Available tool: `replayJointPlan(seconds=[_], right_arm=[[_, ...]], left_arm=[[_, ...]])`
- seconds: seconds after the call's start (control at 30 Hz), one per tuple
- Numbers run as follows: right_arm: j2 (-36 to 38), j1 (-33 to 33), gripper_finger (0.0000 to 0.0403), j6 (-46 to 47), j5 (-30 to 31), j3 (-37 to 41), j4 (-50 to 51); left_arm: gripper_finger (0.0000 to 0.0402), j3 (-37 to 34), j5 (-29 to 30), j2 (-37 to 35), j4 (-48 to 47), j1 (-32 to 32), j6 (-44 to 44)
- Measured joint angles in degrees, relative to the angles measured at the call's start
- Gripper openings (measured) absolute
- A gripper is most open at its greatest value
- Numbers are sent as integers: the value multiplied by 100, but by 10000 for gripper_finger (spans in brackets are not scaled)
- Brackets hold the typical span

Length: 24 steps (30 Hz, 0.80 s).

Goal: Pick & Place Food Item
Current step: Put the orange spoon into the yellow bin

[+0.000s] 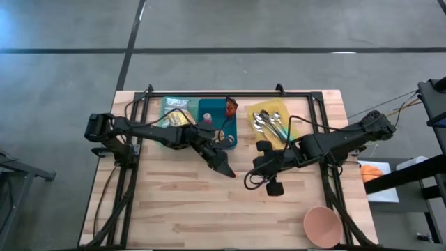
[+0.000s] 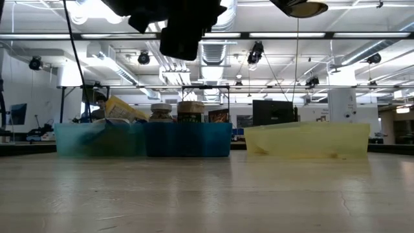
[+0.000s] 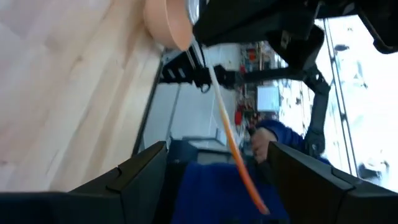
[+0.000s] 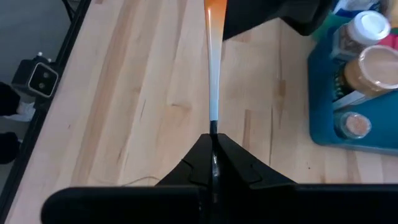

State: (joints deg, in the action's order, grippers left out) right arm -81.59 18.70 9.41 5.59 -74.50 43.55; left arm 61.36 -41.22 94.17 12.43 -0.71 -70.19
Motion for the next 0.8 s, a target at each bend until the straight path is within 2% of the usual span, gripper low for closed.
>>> replayJointPlan(seconds=[0.17, 0.47, 0.8], right_arm=[[-198, -2, 8, -5, -228, -7, -13], [-364, -2, 8, -12, -214, -7, -114], [-316, -15, 8, 2, -214, -7, -217]], left_arm=[[253, 343, -515, 337, -15, -9, 216], [129, 498, -1132, 448, -6, 2, 396], [109, 494, -1138, 459, -23, 13, 400]])
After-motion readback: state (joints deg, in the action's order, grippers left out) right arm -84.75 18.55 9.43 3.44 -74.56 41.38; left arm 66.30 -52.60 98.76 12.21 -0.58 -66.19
